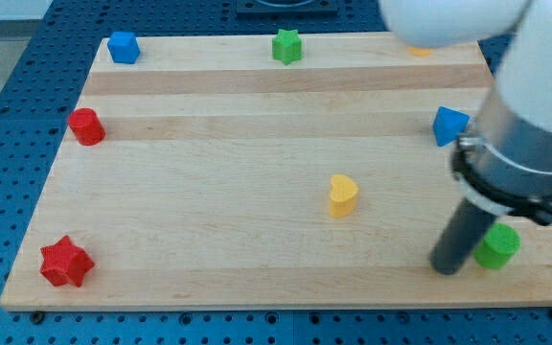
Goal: Move the arm towards the yellow hexagon
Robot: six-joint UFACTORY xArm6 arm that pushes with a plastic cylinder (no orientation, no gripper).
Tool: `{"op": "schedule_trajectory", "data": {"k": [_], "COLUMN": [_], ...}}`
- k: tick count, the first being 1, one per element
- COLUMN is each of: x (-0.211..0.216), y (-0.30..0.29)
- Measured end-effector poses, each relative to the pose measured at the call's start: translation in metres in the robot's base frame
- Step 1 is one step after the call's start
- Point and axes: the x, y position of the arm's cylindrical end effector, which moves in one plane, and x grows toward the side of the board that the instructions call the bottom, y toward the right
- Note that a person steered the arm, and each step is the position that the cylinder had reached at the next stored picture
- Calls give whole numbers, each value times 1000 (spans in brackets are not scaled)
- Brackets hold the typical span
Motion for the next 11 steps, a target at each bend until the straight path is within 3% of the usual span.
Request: {"op": "schedule_trajectory", "data": {"k": [2,6,11], "x": [-69,-103,-16], "y": [18,-45,-138]}}
